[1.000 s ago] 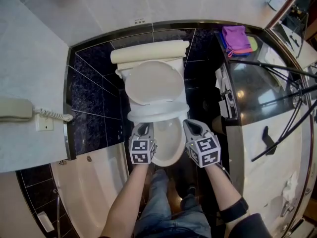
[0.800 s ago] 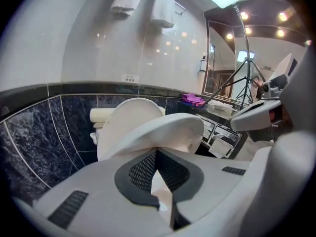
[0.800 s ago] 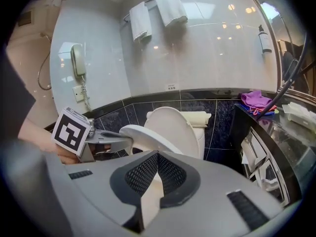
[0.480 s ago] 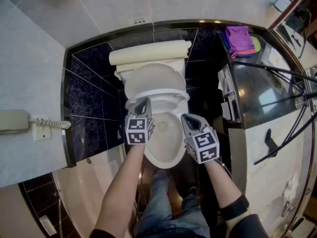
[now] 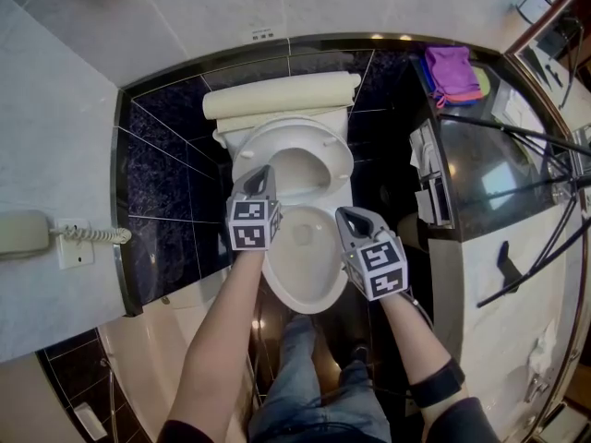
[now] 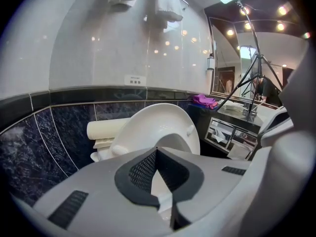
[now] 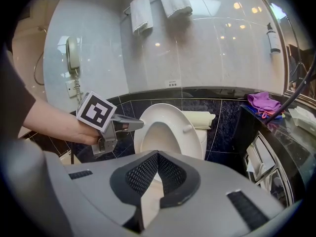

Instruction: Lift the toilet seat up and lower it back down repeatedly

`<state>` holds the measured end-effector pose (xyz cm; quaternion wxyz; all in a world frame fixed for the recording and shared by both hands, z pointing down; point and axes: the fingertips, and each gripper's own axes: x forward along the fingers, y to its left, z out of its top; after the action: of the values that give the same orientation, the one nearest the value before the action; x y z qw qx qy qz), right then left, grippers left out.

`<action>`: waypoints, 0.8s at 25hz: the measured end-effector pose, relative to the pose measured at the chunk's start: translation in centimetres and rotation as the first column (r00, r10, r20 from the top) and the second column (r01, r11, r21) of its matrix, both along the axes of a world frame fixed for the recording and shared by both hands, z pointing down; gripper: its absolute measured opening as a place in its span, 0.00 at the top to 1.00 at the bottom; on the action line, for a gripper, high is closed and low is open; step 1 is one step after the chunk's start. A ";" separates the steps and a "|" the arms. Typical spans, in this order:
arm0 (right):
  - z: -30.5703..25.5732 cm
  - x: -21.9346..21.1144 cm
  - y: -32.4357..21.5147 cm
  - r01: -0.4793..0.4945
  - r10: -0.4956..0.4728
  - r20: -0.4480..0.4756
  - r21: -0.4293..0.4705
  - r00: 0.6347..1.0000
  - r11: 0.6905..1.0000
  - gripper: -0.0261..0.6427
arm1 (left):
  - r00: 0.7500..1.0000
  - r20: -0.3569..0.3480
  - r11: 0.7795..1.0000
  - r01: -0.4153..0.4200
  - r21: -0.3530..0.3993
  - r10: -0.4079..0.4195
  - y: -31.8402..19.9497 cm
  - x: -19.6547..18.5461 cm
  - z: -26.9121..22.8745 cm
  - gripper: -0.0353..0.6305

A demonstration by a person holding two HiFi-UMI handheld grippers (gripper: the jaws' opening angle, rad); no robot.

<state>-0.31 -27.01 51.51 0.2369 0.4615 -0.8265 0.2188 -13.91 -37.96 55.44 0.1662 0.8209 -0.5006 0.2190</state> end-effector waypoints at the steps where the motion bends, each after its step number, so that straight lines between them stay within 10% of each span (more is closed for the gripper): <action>1: 0.0 -0.2 0.0 0.001 -0.001 0.000 -0.001 1.000 1.000 0.94 | 1.000 0.000 1.000 0.002 -0.002 -0.003 0.2 -0.2 0.1 0.96; 20: -6.3 0.0 4.9 0.078 -0.078 -0.011 0.059 0.997 0.995 0.94 | 0.999 0.004 0.998 0.038 0.055 -0.038 11.6 -0.9 -9.1 0.96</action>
<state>-0.35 -22.09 45.18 0.2350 0.4366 -0.8490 0.1828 -14.80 -26.34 46.38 0.1465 0.8148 -0.5224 0.2041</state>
